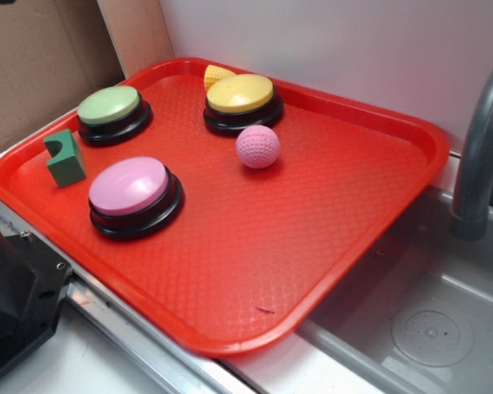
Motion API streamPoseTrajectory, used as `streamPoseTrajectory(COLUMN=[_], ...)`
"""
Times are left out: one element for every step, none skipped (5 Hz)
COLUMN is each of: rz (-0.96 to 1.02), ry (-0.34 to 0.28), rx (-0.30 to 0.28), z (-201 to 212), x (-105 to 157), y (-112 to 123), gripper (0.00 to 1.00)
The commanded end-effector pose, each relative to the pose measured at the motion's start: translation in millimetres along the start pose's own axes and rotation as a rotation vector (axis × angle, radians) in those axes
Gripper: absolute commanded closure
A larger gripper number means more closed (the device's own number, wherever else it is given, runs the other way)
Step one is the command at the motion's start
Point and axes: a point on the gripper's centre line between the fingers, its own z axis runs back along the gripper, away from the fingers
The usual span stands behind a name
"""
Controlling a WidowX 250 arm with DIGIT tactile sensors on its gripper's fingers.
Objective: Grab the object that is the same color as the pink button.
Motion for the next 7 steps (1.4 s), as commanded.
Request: streamPoseTrajectory(rz=[0.000,-0.118,-0.183,-0.043,0.136,0.338,0.338], ry=[0.000,-0.016,-0.020,-0.043,-0.058,-0.046,-0.046], rx=[0.000,-0.013,-0.069,-0.057,0.004,-0.017,-0.017], z=[0.0,-37.7,-67.3,-90.5,-112.5,-136.3,-136.3], x=[0.0,35.1,69.9,94.2,107.0,114.7,114.7], y=[0.0,-32.9,-49.2,-41.2,-23.5,-15.3,-15.3], gripper=[0.00,0.00,0.00,0.00,0.00,0.00,0.00])
